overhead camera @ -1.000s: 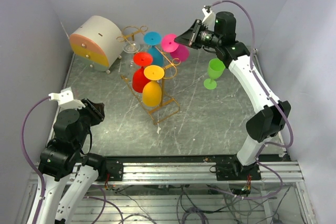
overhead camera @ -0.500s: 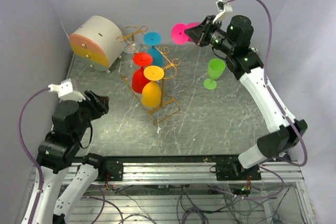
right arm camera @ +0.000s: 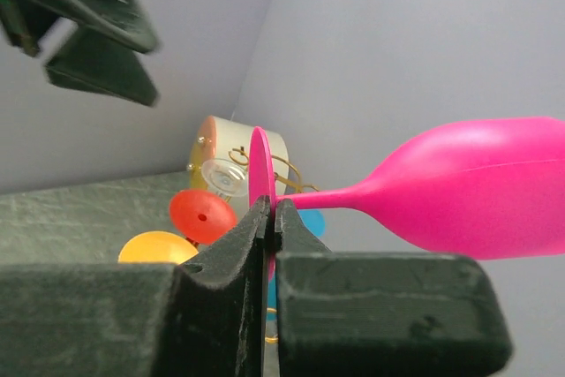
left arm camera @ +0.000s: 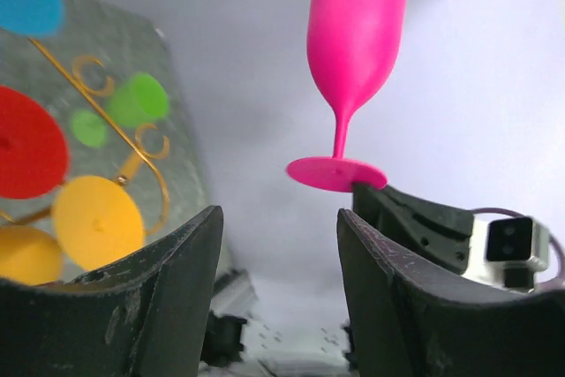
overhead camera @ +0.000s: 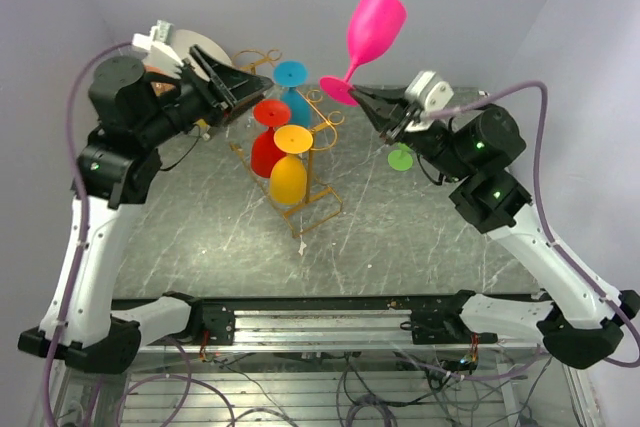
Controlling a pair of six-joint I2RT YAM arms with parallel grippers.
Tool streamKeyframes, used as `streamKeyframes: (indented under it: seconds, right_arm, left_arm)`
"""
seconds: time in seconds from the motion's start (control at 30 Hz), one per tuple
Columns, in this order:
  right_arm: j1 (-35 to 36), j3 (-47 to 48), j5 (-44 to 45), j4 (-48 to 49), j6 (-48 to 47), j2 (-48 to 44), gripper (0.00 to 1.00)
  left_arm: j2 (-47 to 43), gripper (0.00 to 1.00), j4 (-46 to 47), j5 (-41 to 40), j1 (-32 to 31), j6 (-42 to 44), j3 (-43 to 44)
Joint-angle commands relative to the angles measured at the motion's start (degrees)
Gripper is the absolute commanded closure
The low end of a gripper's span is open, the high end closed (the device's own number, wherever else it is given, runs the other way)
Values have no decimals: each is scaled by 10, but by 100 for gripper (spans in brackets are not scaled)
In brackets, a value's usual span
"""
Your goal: Take the wine glass off the wine glass rack
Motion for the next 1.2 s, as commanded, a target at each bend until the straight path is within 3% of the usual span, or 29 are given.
streamKeyframes:
  seconds: [0.0,0.33,0.57,0.8,0.93,1.17]
  right_arm:
    - [45,-35,16,49,-121,-10,100]
    - [180,-44,156,55,-280,38,100]
    - [278,-92,272,141,-380,61,100]
    - [327,-154,307,237,-462,53,100]
    - [341,-160,306,219,-477,53,100]
    - [352,-168,313,212,-480,54,100]
  left_arm:
    - [9,36,127,179,-2,-208,-66]
    - [-30,35,107,154,-3,-245,-116]
    - [-65,35,101,160,-3,-252,-169]
    - [-83,36,72,157,-3,-233,-190]
    - [-86,43,84,155,-3,-238,-201]
    - [-84,77,112,173,-3,-234,-212]
